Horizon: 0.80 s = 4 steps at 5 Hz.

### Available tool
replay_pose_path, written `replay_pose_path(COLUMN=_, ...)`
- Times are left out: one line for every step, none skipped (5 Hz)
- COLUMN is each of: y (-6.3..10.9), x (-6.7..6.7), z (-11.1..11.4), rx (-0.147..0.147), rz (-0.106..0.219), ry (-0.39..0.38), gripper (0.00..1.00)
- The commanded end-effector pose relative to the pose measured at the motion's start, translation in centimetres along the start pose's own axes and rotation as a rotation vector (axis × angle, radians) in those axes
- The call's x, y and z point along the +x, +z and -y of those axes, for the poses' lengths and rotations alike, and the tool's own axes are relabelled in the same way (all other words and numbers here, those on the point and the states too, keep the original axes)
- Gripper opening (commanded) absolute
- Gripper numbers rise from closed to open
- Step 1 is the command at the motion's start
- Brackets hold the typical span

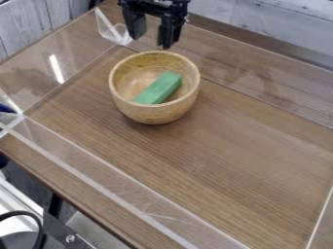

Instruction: Put the green block in the brown bowl

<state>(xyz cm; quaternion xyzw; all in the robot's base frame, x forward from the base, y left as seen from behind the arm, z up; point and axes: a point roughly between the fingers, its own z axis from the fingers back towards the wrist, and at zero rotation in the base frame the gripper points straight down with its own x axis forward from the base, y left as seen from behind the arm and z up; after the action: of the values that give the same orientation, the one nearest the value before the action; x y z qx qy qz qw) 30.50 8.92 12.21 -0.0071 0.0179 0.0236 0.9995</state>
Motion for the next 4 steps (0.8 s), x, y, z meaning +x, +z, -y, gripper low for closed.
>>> replay_pose_path(y=2.02, x=0.88, z=-0.26, rx=0.02, rz=0.069, ry=0.01, gripper=1.0)
replay_pose_path(y=2.03, x=0.9, z=-0.24, rx=0.02, rz=0.067, ry=0.012, gripper=1.0)
replay_pose_path(y=2.04, x=0.92, z=-0.23, rx=0.02, rz=0.064, ry=0.015, gripper=1.0)
replay_pose_path(y=1.97, x=0.97, z=-0.27, rx=0.021, rz=0.06, ry=0.018, gripper=1.0)
